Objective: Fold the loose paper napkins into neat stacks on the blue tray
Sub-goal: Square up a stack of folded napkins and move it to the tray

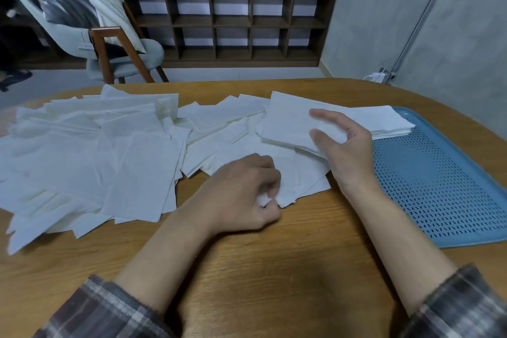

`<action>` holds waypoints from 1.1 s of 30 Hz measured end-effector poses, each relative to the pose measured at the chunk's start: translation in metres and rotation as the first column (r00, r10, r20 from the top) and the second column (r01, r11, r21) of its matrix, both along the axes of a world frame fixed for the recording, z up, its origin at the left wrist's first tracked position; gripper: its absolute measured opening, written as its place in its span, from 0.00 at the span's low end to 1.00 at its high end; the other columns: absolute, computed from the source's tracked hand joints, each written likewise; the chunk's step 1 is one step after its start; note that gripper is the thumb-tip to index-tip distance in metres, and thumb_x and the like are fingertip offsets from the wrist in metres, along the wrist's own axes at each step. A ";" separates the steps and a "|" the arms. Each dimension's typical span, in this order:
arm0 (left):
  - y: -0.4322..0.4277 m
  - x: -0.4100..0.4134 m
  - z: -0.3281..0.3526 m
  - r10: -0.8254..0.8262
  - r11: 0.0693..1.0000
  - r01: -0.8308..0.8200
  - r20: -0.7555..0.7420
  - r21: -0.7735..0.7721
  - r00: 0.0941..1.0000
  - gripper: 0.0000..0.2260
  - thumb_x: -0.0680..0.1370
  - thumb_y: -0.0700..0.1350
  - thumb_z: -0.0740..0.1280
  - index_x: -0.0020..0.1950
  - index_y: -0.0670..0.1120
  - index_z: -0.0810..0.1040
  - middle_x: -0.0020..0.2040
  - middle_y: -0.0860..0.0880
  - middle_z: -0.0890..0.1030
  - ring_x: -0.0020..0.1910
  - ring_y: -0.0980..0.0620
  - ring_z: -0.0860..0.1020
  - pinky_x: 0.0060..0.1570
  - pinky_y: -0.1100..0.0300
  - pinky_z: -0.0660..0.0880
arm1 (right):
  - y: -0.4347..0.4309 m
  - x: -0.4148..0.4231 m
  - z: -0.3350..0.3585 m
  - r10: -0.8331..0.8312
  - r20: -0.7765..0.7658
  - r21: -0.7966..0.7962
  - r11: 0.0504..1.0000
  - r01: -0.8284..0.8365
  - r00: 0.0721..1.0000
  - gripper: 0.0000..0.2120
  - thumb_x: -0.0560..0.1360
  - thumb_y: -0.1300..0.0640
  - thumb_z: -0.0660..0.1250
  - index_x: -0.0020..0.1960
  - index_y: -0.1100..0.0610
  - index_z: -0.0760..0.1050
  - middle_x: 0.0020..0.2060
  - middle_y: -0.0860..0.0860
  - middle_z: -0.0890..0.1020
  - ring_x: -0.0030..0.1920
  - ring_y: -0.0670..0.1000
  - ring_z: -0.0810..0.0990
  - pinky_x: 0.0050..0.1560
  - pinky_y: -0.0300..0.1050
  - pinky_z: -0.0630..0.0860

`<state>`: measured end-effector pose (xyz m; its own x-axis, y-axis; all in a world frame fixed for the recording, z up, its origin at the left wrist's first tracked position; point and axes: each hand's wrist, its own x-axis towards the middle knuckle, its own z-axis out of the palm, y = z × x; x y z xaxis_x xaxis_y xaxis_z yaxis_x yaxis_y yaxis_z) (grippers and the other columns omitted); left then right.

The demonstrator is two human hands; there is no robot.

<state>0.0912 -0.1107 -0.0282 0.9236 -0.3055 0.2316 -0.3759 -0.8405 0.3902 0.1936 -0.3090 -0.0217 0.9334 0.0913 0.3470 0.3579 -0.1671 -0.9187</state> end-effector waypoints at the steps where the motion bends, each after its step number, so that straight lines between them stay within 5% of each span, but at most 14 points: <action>1: -0.001 0.000 0.001 0.008 0.999 -0.008 -0.015 -0.039 1.000 0.08 0.74 0.56 0.68 0.41 0.53 0.78 0.45 0.57 0.77 0.48 0.56 0.75 0.48 0.52 0.76 | 0.000 0.000 0.000 0.007 0.002 -0.003 1.000 -0.007 1.000 0.16 0.79 0.66 0.72 0.61 0.51 0.85 0.57 0.36 0.85 0.60 0.28 0.78 0.57 0.19 0.67; 4: 0.003 0.003 -0.001 0.111 0.982 -0.098 0.077 -0.159 0.991 0.07 0.79 0.54 0.68 0.50 0.54 0.82 0.54 0.58 0.80 0.56 0.56 0.77 0.58 0.53 0.74 | 0.000 0.000 0.000 0.020 0.004 -0.009 1.000 -0.020 1.000 0.16 0.79 0.66 0.72 0.61 0.51 0.85 0.57 0.37 0.85 0.61 0.29 0.78 0.58 0.20 0.68; 8: 0.014 0.010 -0.005 0.293 0.956 -0.291 0.057 -0.046 0.954 0.16 0.81 0.55 0.70 0.69 0.55 0.79 0.64 0.57 0.79 0.66 0.52 0.74 0.68 0.49 0.66 | 0.001 -0.001 0.000 0.024 0.000 -0.001 1.000 -0.024 1.000 0.16 0.79 0.67 0.71 0.61 0.51 0.85 0.57 0.35 0.84 0.60 0.28 0.77 0.58 0.19 0.67; 14: 0.016 0.013 -0.004 0.322 0.933 -0.306 0.057 -0.187 0.945 0.08 0.79 0.50 0.74 0.58 0.54 0.85 0.51 0.57 0.82 0.55 0.56 0.78 0.62 0.49 0.71 | 0.001 -0.001 -0.001 0.022 -0.005 -0.027 0.999 -0.023 1.000 0.17 0.80 0.67 0.69 0.62 0.50 0.84 0.57 0.33 0.83 0.60 0.25 0.75 0.57 0.18 0.65; 19: 0.019 0.008 0.012 0.258 0.853 -0.265 -0.076 -0.450 0.963 0.02 0.78 0.46 0.77 0.48 0.53 0.87 0.45 0.58 0.85 0.49 0.59 0.81 0.49 0.66 0.74 | 0.000 -0.002 0.000 0.073 -0.008 -0.025 0.997 -0.073 0.997 0.16 0.80 0.66 0.69 0.62 0.50 0.85 0.59 0.36 0.85 0.63 0.31 0.77 0.62 0.22 0.68; 24: 0.022 0.005 0.025 0.158 0.746 -0.181 -0.094 -0.641 0.983 0.05 0.76 0.46 0.80 0.49 0.52 0.87 0.47 0.55 0.87 0.50 0.55 0.84 0.53 0.61 0.80 | 0.005 -0.007 0.003 0.315 -0.082 0.088 0.947 -0.308 0.946 0.12 0.81 0.48 0.66 0.56 0.50 0.87 0.59 0.44 0.86 0.67 0.42 0.79 0.70 0.44 0.70; 28: 0.020 0.006 0.022 0.216 0.710 -0.193 -0.052 -0.677 0.975 0.09 0.73 0.45 0.81 0.51 0.53 0.86 0.47 0.56 0.87 0.49 0.56 0.85 0.54 0.62 0.80 | 0.010 -0.015 0.000 0.425 -0.131 -0.023 0.902 -0.431 0.896 0.05 0.81 0.52 0.73 0.52 0.50 0.87 0.54 0.43 0.88 0.58 0.40 0.82 0.56 0.32 0.75; 33: 0.027 0.008 0.019 0.317 0.696 -0.302 -0.099 -0.652 0.943 0.10 0.75 0.50 0.79 0.55 0.58 0.85 0.47 0.61 0.84 0.49 0.57 0.82 0.53 0.60 0.79 | 0.011 -0.012 -0.002 0.317 -0.160 0.035 0.948 -0.316 0.935 0.05 0.81 0.58 0.72 0.53 0.53 0.87 0.49 0.42 0.88 0.52 0.41 0.85 0.51 0.33 0.76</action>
